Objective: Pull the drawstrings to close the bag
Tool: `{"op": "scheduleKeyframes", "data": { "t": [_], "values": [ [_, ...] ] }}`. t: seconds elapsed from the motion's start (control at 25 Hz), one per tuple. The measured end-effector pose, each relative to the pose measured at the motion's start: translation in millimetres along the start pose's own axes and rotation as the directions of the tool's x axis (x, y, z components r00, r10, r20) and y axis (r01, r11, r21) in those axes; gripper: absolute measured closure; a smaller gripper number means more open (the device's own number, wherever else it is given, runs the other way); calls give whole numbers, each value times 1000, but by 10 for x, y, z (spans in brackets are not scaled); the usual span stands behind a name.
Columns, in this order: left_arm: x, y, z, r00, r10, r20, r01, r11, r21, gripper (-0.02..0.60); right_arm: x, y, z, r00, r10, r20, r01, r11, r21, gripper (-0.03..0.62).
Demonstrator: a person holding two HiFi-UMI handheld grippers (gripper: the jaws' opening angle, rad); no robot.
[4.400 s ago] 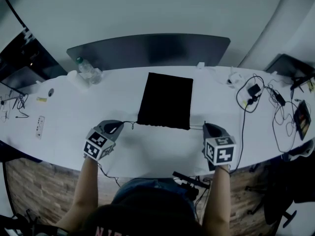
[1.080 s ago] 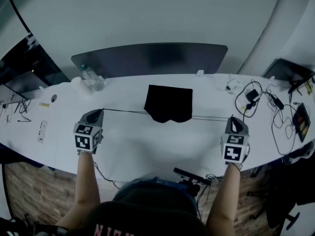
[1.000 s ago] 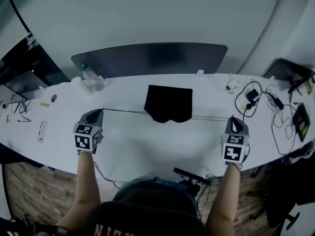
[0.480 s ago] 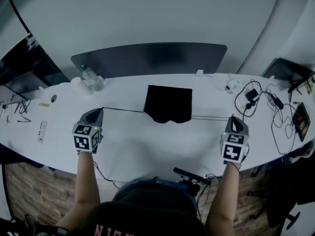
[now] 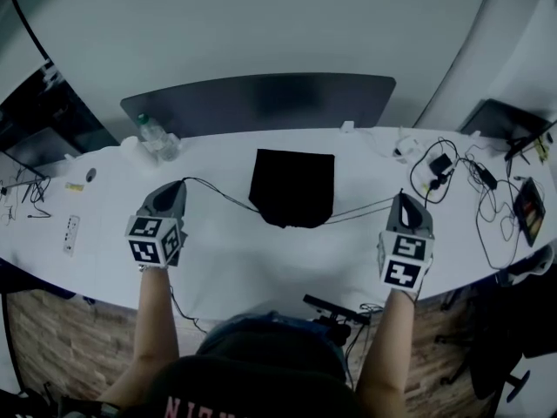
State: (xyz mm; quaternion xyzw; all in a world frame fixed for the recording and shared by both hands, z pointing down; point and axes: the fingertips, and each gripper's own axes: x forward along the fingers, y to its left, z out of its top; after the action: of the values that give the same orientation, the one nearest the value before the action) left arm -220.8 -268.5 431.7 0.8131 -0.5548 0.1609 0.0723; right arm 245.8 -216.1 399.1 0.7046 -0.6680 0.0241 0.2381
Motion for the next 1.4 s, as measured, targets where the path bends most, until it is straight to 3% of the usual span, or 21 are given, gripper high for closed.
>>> {"op": "scheduleKeyframes", "data": {
  "t": [0.24, 0.6, 0.96, 1.4],
  "values": [
    [56, -161, 259, 998, 6, 66, -4, 1000, -31, 581, -77, 188, 345, 995, 40, 95, -40, 999, -1, 589],
    [71, -292, 691, 984, 14, 176, -11, 1000, -15, 581, -172, 257, 627, 982, 49, 182, -52, 999, 11, 589],
    [-16, -294, 1091, 942, 93, 321, -86, 996, -37, 581, -246, 152, 908, 969, 0, 245, -18, 997, 73, 589],
    [-19, -281, 1356, 917, 114, 381, -110, 993, -31, 581, -265, 41, 1090, 961, -52, 273, 30, 996, 84, 589]
  ]
}}
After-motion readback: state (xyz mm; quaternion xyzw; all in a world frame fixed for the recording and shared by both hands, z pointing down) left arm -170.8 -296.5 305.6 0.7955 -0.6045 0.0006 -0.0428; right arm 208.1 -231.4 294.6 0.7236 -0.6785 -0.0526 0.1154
